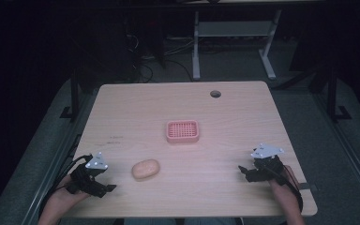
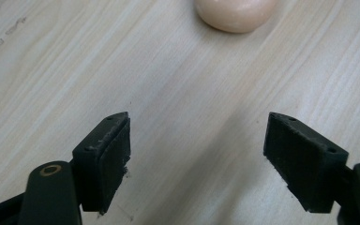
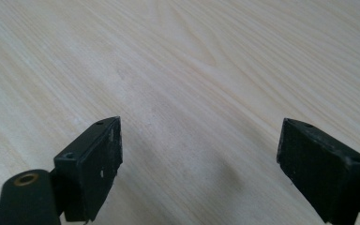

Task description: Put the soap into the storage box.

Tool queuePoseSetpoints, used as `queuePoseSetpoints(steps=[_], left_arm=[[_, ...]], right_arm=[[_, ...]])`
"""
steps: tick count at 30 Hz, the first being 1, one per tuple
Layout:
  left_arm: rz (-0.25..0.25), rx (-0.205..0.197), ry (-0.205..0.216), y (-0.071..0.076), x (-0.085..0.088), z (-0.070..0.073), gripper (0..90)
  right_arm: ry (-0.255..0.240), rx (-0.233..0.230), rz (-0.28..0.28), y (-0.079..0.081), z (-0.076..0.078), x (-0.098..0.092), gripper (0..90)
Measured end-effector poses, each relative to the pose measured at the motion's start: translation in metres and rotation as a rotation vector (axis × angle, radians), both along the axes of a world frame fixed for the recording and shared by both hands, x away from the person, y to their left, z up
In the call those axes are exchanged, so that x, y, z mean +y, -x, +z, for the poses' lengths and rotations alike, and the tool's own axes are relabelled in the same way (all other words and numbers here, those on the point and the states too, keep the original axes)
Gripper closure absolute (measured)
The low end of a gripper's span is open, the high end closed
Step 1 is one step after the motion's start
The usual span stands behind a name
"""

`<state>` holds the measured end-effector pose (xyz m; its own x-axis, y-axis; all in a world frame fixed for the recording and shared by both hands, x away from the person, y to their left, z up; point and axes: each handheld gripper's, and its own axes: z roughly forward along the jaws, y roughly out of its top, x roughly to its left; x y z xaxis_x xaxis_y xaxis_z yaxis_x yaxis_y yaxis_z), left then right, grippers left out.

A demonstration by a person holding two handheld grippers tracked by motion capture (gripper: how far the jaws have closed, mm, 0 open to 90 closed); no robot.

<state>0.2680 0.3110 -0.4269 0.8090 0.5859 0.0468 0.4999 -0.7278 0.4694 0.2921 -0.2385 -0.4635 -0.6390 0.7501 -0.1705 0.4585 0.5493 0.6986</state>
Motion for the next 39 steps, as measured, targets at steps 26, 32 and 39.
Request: queuePoseSetpoints(steps=[26,32,39], left_arm=[[-0.046,-0.022,-0.027,-0.001,-0.023,0.007,21.1],[-0.054,-0.018,-0.034,-0.003,-0.027,0.007,21.0],[-0.072,-0.019,-0.041,-0.006,-0.034,0.009,20.9]], right_arm=[[0.004,0.000,0.025,0.004,0.001,0.008,13.8],[0.011,-0.001,0.032,0.004,0.001,0.008,13.8],[0.009,-0.004,0.030,0.005,0.001,0.008,13.8]])
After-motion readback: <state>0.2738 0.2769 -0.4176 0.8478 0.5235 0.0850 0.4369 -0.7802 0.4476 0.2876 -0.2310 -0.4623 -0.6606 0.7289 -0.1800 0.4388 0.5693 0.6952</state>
